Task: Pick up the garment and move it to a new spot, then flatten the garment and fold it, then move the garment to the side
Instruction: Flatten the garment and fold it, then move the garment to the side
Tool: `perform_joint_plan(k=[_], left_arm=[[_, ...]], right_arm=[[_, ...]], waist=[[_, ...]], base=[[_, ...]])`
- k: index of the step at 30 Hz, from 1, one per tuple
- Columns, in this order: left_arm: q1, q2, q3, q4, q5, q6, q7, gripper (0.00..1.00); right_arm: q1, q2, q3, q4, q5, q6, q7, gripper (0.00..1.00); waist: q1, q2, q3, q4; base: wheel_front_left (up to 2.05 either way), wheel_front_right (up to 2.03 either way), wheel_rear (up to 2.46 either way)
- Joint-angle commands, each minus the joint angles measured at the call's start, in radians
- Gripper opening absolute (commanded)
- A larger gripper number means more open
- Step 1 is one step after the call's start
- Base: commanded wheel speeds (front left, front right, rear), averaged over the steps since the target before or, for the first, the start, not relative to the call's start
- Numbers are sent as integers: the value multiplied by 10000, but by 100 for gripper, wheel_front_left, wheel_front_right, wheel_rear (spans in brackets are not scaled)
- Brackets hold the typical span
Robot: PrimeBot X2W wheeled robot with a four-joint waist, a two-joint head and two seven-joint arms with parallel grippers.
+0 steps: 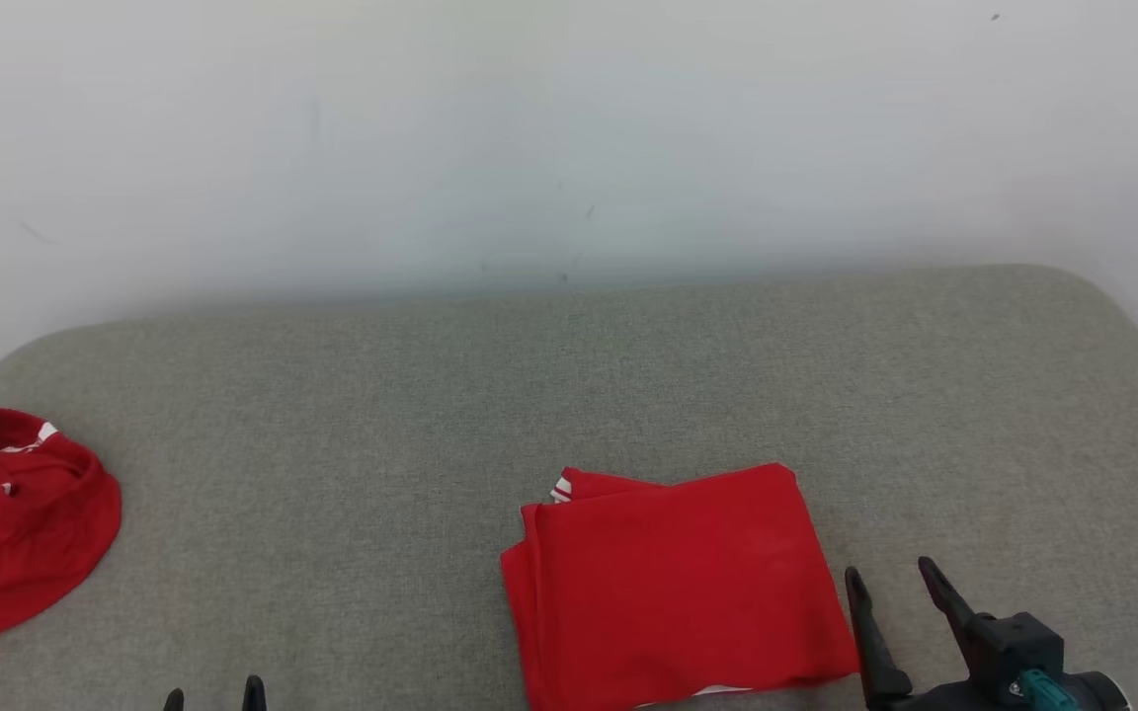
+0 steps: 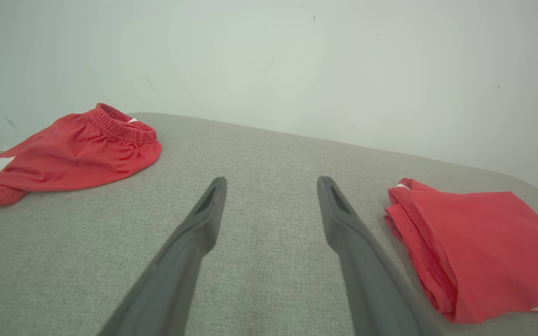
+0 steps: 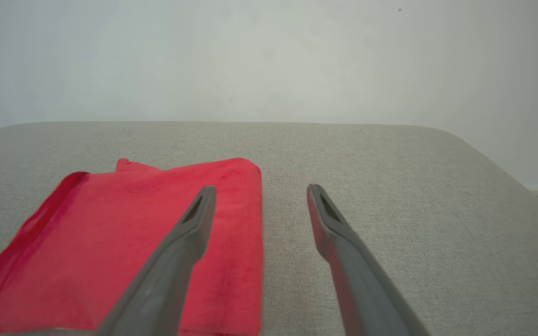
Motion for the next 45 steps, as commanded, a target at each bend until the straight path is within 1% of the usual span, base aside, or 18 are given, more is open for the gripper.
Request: perform_joint_plan(k=[1,10,16,19,22,25,27,32,34,35,41,45], left_arm=[[97,-33,55,15,128,11,-29,100],[329,-58,278,-58,184,11,-29,100],[409,-63,238,-131,184,11,-29,100],[442,-64,194,-178,157,11,-29,100],[480,-64,168,-198,127,11,-29,100],[456,-64,149,-175,99,11,-29,100],[415,-67,123,-150,88,11,-29,100],[260,-71,-23,-146,71,11,-29,100],[209,-72,-93,-175,67,11,-29,100],[170,-73,-139,-182,65,11,-29,100],[51,-46,-261,-132,77,11,-29,100],[-141,-32,-376,-153,84,11,-29,100]], right_arm=[[87,2,58,62,-77,-26,-68,100],[27,-1,228,188,-30,-26,-8,100],[17,-1,214,179,20,-26,6,100],[12,-1,223,187,52,-26,107,100],[-169,-1,168,144,157,-26,428,100],[-538,-3,307,63,348,-26,1049,100],[-864,-3,325,69,574,-26,1681,100],[-1885,-4,-124,444,969,-26,3911,100],[-2169,6,-278,624,1150,-26,4675,100],[-2486,3,-363,746,1166,-26,5248,100],[-2987,0,-1059,1477,998,-26,6570,100],[-3278,5,-1476,1826,919,-26,6808,100]], waist=[[0,0,-49,-94],[0,0,-162,-286],[0,0,-163,-287],[0,0,-139,-267],[0,0,-106,-247],[0,0,-61,-214],[0,0,-20,-181],[0,0,136,6],[0,0,233,140],[0,0,346,284],[0,0,719,730],[0,0,1088,996]], base=[[0,0,0],[0,0,0],[0,0,0],[0,0,0],[0,0,0],[0,0,0],[0,0,0],[0,0,0],[0,0,0],[0,0,0],[0,0,0],[0,0,0]])
